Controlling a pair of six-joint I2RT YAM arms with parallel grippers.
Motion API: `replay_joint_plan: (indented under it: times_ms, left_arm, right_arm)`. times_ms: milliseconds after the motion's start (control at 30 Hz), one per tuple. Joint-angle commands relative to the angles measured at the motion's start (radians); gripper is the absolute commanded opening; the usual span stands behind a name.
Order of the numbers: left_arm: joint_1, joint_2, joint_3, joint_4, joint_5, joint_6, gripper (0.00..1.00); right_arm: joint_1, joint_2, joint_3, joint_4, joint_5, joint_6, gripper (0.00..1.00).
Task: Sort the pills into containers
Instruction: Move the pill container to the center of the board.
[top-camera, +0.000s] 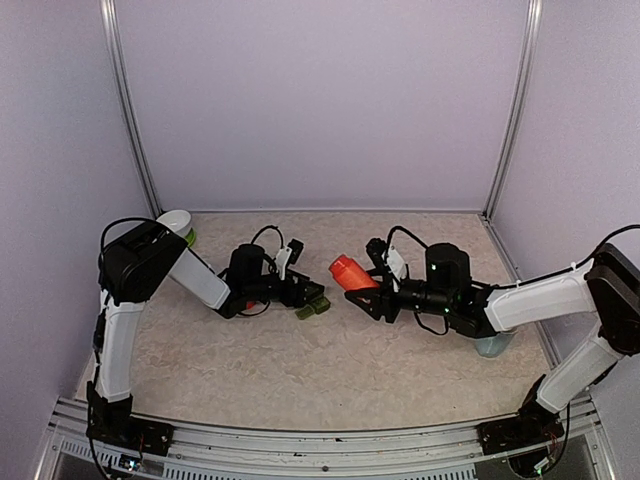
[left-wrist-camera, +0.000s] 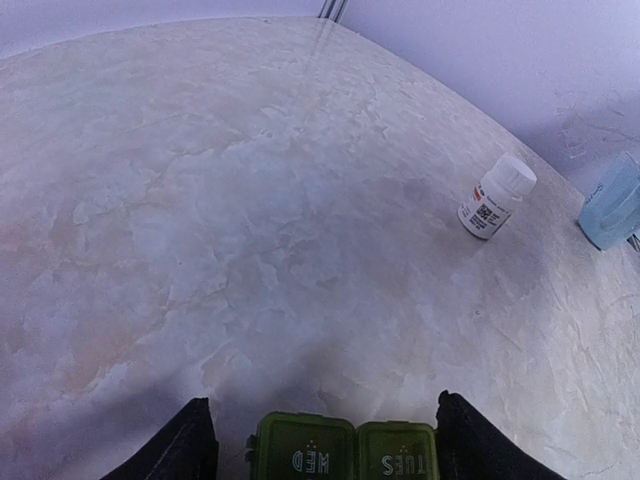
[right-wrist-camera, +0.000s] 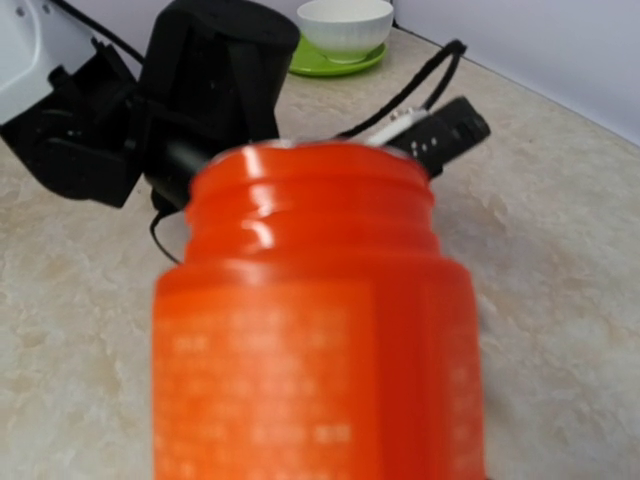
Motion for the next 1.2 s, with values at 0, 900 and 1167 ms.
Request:
replay_joint_plan:
  times_ms: [0,900,1167]
  left_arm:
    - [0.019,0.011,-0.018,-0.012,0.067,-0.002,0.74]
    - [-0.014,0.024,-0.013,-0.029,0.08,0.056,0.83]
    - [-0.023,0.019,-0.046,0.001,0.091,0.055,0.79]
  right_arm:
    - [-0.008,-0.041,-0.01,-0.001,0.0,0.012,0.31]
    - [-0.008,-0.053,-0.025,0.001,0.006,0.014,0.31]
    - [-0.008,-0.061,-0.029,0.0,0.009,0.014,0.31]
